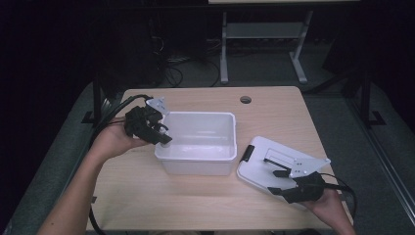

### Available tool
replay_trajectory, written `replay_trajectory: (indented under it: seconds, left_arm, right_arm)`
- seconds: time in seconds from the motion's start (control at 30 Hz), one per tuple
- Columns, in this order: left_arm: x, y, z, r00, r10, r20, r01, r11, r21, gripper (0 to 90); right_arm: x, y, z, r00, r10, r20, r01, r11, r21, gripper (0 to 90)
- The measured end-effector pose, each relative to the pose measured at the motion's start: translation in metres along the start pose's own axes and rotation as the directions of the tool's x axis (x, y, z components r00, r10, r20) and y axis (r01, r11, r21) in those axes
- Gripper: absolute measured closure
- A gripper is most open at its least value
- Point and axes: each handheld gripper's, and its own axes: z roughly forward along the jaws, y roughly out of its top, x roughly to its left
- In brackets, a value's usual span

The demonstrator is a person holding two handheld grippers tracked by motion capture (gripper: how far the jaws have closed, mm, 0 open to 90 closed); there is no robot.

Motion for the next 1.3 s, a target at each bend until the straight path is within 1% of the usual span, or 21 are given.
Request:
replay_trajectory:
  seconds: [0.1,0.13,0.17,0.2,0.6,0.73,0.93,1.13,1.3]
  left_arm:
    - [0.001,-0.001,0.004,1.0,-0.001,-0.006,0.001,1.0,0.002,59.7]
    - [0.001,-0.002,0.007,1.0,-0.009,0.003,0.009,0.9999,0.005,59.6]
    - [0.001,-0.002,0.007,1.0,-0.009,0.003,0.009,0.9999,0.005,59.6]
    - [0.002,-0.003,0.011,0.9999,-0.011,0.003,0.011,0.9999,0.009,59.6]
    - [0.002,-0.003,0.027,1.0,-0.006,0.004,0.006,0.9993,0.036,59.6]
    - [0.003,-0.005,0.03,0.9999,-0.013,0.007,0.013,0.9993,0.035,59.6]
    - [0.004,-0.009,0.039,0.9995,-0.03,0.013,0.03,0.9989,0.037,59.7]
    - [0.005,-0.014,0.046,0.9992,-0.037,0.014,0.036,0.9984,0.043,59.6]
    - [0.006,-0.017,0.051,0.999,-0.043,0.016,0.042,0.9979,0.05,59.6]
  right_arm:
    - [0.0,0.0,0.0,1.0,0.0,0.0,0.0,1.0,0.0,41.7]
    - [0.0,0.0,0.0,1.0,-0.002,0.0,0.002,1.0,-0.001,41.7]
    - [0.0,0.0,0.0,1.0,-0.002,0.0,0.002,1.0,-0.001,41.7]
    - [0.0,0.0,0.0,1.0,0.002,0.0,-0.002,1.0,0.001,41.7]
    - [0.0,-0.001,0.001,1.0,0.004,-0.007,-0.004,1.0,0.004,41.7]
    - [0.0,-0.001,0.001,1.0,0.005,-0.008,-0.005,1.0,0.005,41.7]
    - [0.0,-0.001,0.001,1.0,0.003,-0.009,-0.003,1.0,0.004,41.7]
    - [0.0,-0.001,0.0,0.9999,0.009,-0.009,-0.009,1.0,0.002,41.7]
    - [0.0,-0.002,0.001,0.9999,0.005,-0.011,-0.005,1.0,0.004,41.7]
